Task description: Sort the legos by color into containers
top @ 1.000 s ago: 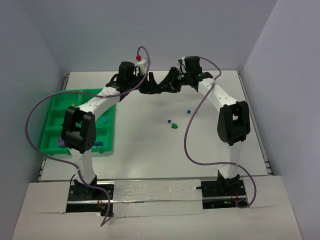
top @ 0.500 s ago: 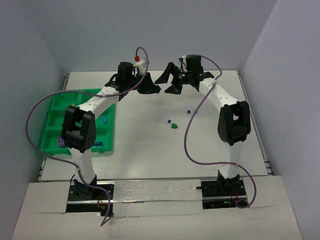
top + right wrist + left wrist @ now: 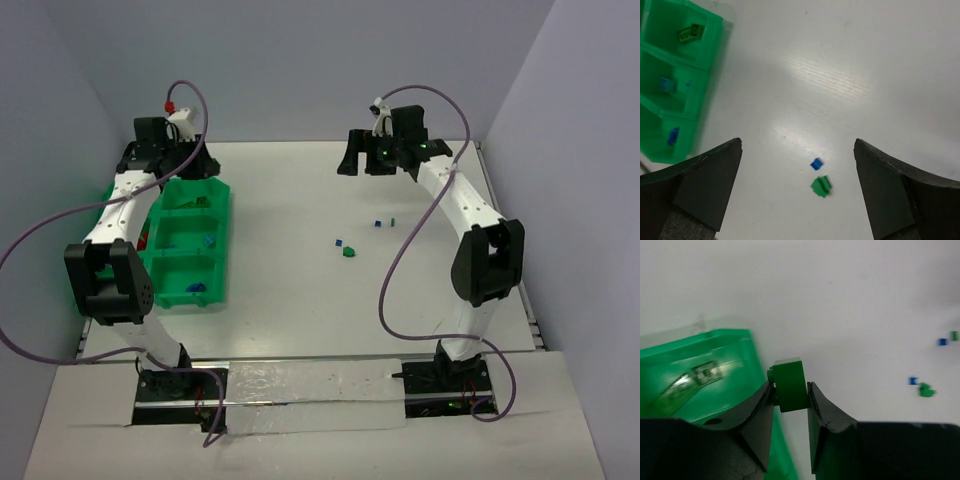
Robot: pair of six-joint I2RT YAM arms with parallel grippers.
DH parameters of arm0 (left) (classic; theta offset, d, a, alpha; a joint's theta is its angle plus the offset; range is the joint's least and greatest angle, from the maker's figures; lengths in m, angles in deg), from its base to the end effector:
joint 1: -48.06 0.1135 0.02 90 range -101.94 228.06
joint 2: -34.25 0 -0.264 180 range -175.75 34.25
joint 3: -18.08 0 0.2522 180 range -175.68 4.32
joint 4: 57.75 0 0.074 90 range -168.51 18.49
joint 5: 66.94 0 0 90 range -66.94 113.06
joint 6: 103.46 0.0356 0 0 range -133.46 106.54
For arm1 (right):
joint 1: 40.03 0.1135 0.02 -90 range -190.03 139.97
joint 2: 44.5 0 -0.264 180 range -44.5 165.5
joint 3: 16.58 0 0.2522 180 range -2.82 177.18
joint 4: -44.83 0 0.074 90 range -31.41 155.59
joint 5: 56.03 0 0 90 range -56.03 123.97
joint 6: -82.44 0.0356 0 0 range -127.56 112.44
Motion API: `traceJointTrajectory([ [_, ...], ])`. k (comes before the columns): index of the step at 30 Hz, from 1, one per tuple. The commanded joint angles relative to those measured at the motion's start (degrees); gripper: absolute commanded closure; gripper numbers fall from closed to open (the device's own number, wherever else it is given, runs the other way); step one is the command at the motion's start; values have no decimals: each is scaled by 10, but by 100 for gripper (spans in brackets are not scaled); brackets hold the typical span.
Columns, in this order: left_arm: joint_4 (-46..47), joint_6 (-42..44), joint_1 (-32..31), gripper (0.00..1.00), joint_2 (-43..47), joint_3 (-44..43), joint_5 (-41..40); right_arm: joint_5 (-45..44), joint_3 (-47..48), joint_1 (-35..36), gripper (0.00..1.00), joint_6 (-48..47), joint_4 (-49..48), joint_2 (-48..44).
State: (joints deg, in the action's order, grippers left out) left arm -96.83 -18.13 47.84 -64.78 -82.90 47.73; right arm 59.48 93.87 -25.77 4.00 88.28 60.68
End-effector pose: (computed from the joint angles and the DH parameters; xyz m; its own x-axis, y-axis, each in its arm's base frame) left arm 0.3982 -0.0164 0.3186 -0.6290 -0.0716 -0.7741 0.2860 0.9046 -0.3160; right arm 0.4069 0.1192 0.3259 -0.6972 0.0094 -0.7168 -0.4192 0.8058 0.4183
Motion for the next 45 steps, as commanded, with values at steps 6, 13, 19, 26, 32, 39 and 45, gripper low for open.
traceJointTrajectory([
  [6, -45, 134, 56, 100, 38, 34, -165, -102, -59, 12, 0, -149, 0, -59],
  [13, -42, 112, 64, 100, -32, 11, -222, -149, -94, 47, 0, -225, 18, -59],
  [19, -46, 112, 63, 100, -87, -29, -198, -130, -100, 61, 0, -268, 49, -55],
  [26, -59, 124, 63, 94, -123, -57, -174, -111, -107, 71, 5, -305, 83, -46],
  [32, -56, 136, 63, 67, -117, -43, -155, -123, -113, 72, 7, -299, 88, -37],
  [39, -57, 166, 63, 36, -87, -37, -114, -142, -112, 49, 7, -269, 85, -27],
  [45, -52, 187, 54, 37, -51, -44, -45, -146, -113, 0, 7, -229, 85, -23],
])
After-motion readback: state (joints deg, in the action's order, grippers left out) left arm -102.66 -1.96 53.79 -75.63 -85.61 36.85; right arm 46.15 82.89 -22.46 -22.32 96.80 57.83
